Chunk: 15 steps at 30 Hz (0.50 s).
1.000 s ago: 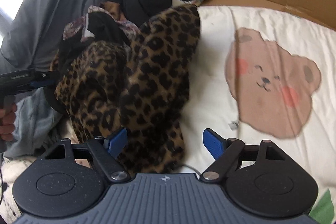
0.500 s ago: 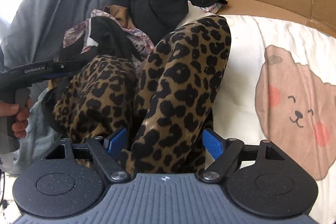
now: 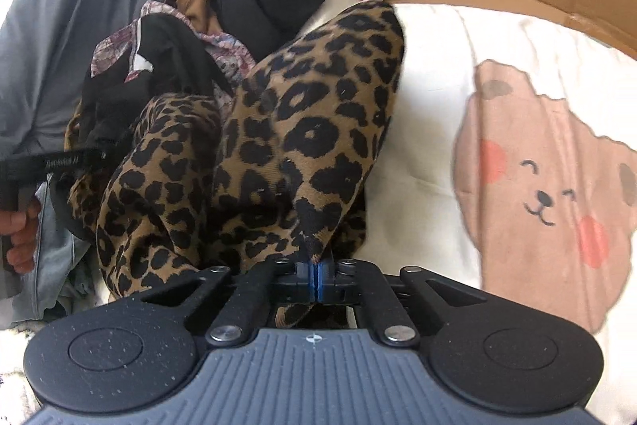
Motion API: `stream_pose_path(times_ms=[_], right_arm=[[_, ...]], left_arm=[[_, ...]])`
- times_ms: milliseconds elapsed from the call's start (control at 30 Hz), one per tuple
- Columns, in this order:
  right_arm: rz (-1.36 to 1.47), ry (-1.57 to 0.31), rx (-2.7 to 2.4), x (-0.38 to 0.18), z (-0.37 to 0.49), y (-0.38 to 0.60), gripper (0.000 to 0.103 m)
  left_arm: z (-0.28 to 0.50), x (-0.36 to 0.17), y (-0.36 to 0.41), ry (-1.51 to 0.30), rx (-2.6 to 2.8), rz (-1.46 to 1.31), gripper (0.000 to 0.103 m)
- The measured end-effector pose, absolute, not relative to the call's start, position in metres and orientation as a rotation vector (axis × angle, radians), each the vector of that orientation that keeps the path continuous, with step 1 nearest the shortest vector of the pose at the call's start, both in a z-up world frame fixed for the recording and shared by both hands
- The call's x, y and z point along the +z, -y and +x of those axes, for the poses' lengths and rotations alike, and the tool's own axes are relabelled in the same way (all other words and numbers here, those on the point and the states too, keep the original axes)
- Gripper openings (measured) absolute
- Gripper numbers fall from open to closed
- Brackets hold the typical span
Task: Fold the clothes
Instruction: 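Pull the trousers onto the open duvet with both grippers holding the waistband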
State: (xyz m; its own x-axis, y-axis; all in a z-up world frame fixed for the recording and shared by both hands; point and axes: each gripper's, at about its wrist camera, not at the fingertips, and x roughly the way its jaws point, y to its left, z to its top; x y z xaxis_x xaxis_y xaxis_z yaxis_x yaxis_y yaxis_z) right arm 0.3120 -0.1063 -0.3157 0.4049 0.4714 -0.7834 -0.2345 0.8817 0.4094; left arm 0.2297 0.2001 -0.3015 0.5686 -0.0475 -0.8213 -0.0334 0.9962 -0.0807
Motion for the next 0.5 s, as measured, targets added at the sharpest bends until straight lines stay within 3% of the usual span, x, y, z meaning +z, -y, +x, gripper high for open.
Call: stream_pose_path(times_ms=[500], right_arm=[[0.253,-1.026,0.373,-0.280,0.250,0.182,0.000]], left_arm=[[0.141,-0.303,-0.188,-1.069,-0.052,-0.173,0.004]])
